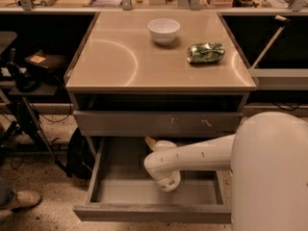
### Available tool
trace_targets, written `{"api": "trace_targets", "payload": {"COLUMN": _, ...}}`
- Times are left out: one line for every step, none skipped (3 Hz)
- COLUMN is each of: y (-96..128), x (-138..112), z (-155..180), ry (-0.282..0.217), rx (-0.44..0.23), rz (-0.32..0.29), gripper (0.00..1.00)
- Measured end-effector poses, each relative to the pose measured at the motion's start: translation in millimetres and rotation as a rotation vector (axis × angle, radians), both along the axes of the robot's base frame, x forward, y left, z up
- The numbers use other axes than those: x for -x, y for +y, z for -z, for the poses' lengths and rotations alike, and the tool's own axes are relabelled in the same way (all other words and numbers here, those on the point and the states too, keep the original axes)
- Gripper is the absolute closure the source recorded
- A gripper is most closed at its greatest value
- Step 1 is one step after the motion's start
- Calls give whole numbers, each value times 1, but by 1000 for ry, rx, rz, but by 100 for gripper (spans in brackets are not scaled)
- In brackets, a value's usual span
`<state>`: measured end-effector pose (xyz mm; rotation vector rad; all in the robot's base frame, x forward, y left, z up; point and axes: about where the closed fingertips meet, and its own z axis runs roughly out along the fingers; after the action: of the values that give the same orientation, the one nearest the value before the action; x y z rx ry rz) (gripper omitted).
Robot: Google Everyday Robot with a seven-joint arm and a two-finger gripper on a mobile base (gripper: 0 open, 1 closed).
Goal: Pick pepsi can from middle drawer and place on counter
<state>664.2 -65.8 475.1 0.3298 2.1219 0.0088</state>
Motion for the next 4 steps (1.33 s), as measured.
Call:
{"api": "trace_targets", "payload": {"y": 10, "x": 3, "z": 11, "ry": 13, "rx": 8, "rz": -20, "gripper": 0}}
{"api": "trace_targets", "payload": {"y": 29, "x": -5, "z": 50, "ry": 60, "rx": 5, "rz": -64, "gripper": 0}}
{"api": "trace_targets", "payload": {"y": 54, "x": -40, "z": 89, "ry": 74, "rx": -34, "rz": -104, "gripper": 0}}
{"api": "trace_targets", "payload": {"y": 54, "x": -40, "z": 89, "ry": 74, "rx": -33, "rz": -105, "gripper": 0}}
